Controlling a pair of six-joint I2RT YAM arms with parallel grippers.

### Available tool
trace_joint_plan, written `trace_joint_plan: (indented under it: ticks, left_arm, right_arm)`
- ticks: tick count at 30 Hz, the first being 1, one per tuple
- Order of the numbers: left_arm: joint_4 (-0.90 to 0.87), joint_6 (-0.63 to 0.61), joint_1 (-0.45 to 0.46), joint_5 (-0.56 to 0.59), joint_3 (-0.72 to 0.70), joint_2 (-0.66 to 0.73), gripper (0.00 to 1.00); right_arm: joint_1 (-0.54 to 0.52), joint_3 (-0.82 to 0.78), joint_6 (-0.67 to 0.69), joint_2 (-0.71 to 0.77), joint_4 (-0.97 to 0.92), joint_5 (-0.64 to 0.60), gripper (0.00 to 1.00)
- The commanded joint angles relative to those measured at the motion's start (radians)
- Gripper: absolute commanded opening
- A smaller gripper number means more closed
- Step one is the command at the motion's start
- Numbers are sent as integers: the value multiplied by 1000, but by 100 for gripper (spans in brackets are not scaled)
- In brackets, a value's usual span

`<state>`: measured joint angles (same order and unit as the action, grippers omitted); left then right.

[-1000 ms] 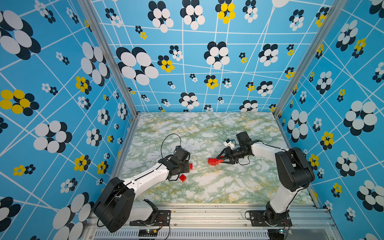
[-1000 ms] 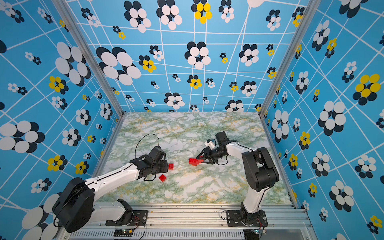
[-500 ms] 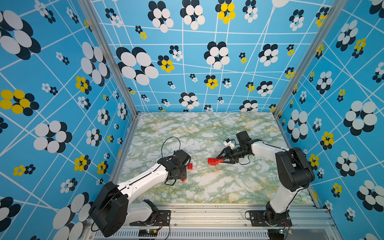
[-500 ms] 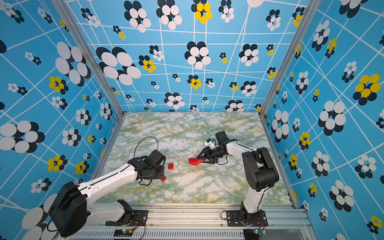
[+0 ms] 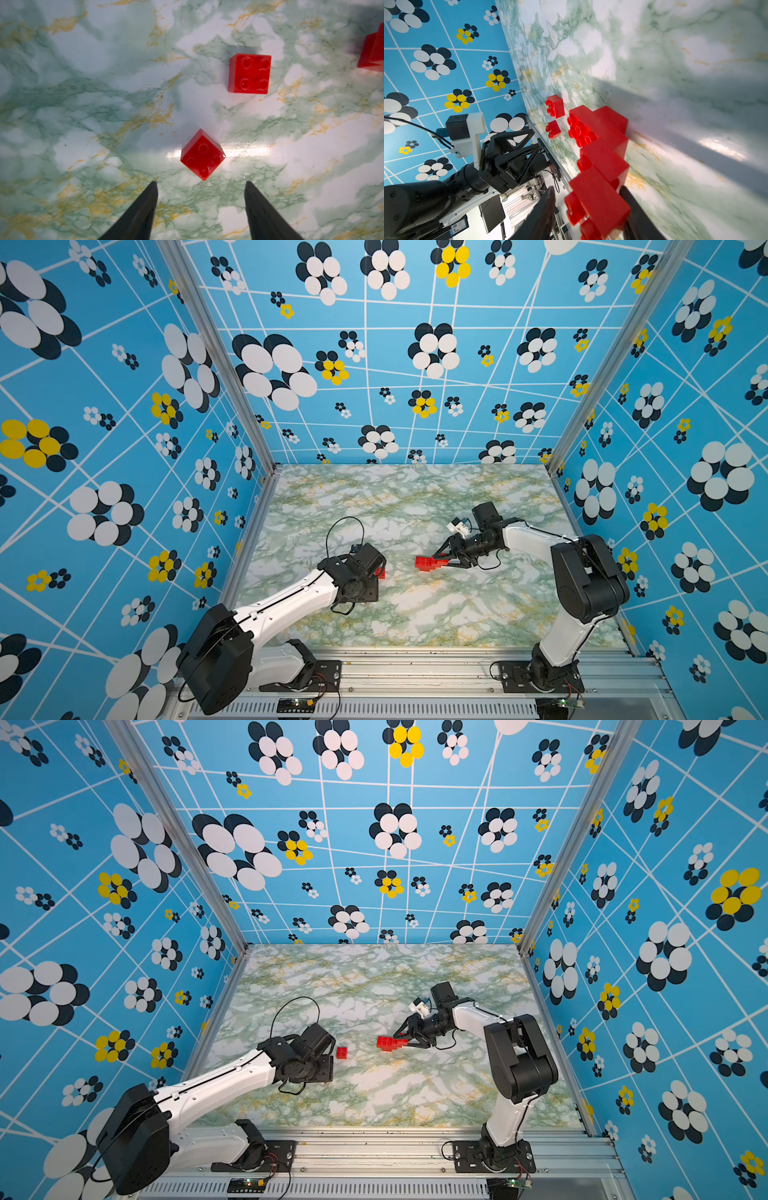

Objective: Assemble the letter v with lego
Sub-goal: Pick up the lego brick from the center of the board.

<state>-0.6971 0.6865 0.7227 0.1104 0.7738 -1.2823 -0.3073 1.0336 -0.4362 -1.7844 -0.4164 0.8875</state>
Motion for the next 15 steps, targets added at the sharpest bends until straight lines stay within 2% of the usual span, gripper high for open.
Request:
trace_joint_plan:
  ticks: [1, 15]
  left_arm:
    - [-58, -168, 9, -13, 49, -54, 70]
    - [17, -304, 2, -49, 33, -164, 72]
  right_arm:
    - [-8, 23, 19, 5, -36, -7, 52]
    - [-8, 22, 19, 5, -38, -10, 51]
